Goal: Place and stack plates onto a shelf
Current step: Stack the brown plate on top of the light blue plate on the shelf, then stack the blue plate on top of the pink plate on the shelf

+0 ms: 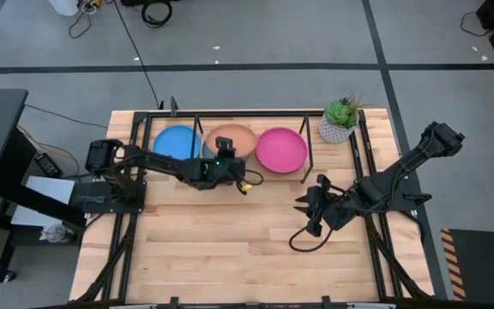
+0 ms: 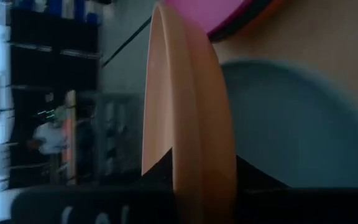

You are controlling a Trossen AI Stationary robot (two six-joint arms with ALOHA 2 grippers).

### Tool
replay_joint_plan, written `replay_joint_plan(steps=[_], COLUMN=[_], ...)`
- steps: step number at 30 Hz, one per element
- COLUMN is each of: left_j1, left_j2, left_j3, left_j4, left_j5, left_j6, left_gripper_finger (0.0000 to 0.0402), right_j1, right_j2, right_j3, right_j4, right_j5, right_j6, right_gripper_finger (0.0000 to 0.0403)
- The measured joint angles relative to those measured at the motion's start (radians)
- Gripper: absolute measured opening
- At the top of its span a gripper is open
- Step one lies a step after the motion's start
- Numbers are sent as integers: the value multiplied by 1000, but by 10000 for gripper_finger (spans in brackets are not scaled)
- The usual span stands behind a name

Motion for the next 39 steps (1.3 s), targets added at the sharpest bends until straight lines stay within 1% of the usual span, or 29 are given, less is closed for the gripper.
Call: replay_joint_plan(steps=[1, 4, 9, 13, 17, 19, 22, 24, 28, 33, 35, 39], left_j1=[0, -12, -53, -89, -106, -106, -100, -92, -72, -45, -38, -40], left_j2=[0, -2, -8, -45, -113, -146, -186, -203, -206, -176, -159, -131], left_j3=[0, 0, 0, 0, 0, 0, 1, 1, 2, 2, 0, 0], left_j4=[-1, -7, -20, -53, -83, -87, -77, -76, -116, -65, -78, 3], left_j5=[20, 25, 23, 37, 139, 208, 342, 389, 377, 377, 381, 381], left_j6=[-15, -37, -37, -47, -104, -131, -175, -201, -226, -272, -273, -273], left_gripper_finger=[51, 60, 91, 109, 111, 111, 111, 111, 111, 111, 111, 111], right_j1=[0, 0, 2, 6, 6, 6, 6, 6, 6, 6, 6, 5], right_j2=[0, 0, 0, 0, 0, 0, 0, 0, 0, 0, 0, 0], right_j3=[-1, -7, -8, -8, -8, -8, -8, -8, -8, -8, -8, -8], right_j4=[1, 9, 23, 37, 39, 40, 45, 48, 54, 55, 61, 64], right_j5=[0, 0, -5, -7, -7, -8, -8, -8, -20, -26, -26, -26], right_j6=[0, 0, 4, 6, 19, 19, 20, 20, 19, 10, -1, -13], right_gripper_finger=[117, 117, 117, 117, 116, 116, 116, 116, 116, 116, 116, 116])
